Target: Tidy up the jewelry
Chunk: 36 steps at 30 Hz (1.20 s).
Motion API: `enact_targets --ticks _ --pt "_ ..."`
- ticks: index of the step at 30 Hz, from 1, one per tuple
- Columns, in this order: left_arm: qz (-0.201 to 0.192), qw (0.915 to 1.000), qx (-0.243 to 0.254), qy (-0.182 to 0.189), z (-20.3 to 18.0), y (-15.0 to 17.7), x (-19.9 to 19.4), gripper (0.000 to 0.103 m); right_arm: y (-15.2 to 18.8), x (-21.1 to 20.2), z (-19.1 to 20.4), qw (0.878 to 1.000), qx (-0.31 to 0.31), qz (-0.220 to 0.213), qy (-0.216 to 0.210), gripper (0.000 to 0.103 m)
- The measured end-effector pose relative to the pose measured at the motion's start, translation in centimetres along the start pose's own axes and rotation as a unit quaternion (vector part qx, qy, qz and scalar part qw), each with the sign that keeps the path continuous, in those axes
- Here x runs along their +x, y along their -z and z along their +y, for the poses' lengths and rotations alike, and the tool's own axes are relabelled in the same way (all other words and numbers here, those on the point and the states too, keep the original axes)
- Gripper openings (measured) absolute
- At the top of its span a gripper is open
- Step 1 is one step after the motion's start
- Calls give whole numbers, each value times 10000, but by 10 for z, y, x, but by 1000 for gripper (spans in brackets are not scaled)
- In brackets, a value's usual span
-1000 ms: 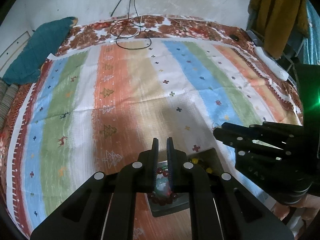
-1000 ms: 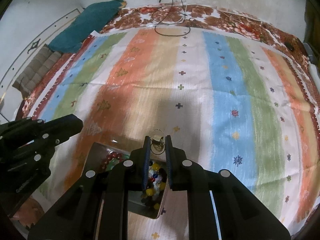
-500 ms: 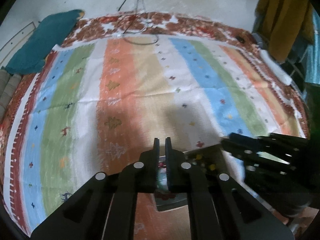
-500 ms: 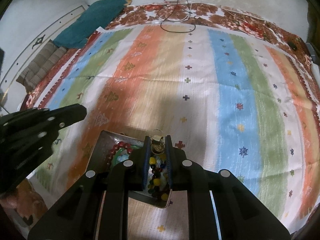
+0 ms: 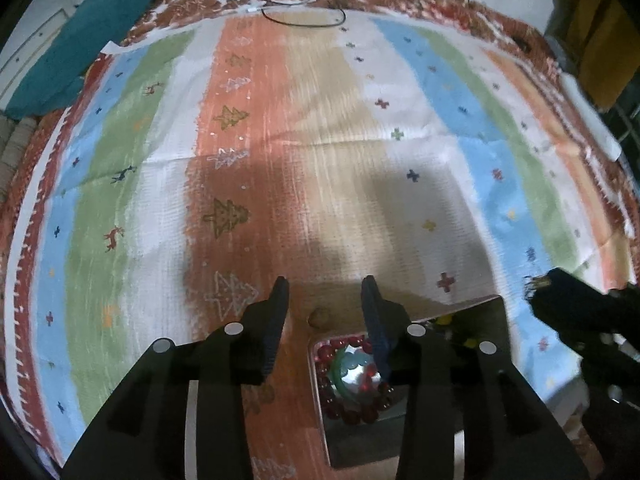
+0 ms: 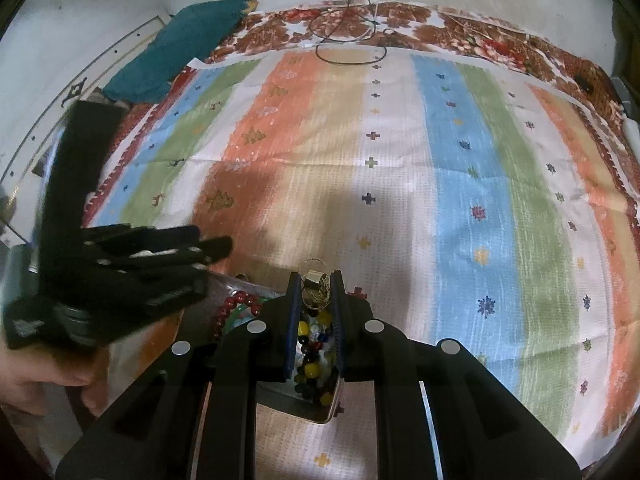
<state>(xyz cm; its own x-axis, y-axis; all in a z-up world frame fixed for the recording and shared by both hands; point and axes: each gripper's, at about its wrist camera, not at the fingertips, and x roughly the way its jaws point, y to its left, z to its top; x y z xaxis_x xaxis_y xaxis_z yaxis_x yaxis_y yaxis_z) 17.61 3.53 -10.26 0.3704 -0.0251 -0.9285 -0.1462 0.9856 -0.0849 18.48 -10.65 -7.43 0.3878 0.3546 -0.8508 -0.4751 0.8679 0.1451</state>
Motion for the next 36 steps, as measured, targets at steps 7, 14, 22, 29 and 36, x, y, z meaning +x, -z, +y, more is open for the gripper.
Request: enact_targets --ticks 7,14,22,29,36 --pt "436 9984 -328 113 5 -14 24 45 -7 5 -3 10000 -3 68 -5 16" --pt "965 9947 -361 -63 4 -19 52 45 -18 12 -9 9999 -41 145 19 16" --pt "1473 9881 -431 -5 1 -17 77 45 -26 13 -15 9998 -28 192 -34 16" --pt "1764 9824 -609 105 5 -13 89 37 -29 12 -16 9997 -44 223 -117 16" --pt "1795 9815 -668 -30 6 -10 94 16 -30 15 -15 9995 -79 280 -135 16"
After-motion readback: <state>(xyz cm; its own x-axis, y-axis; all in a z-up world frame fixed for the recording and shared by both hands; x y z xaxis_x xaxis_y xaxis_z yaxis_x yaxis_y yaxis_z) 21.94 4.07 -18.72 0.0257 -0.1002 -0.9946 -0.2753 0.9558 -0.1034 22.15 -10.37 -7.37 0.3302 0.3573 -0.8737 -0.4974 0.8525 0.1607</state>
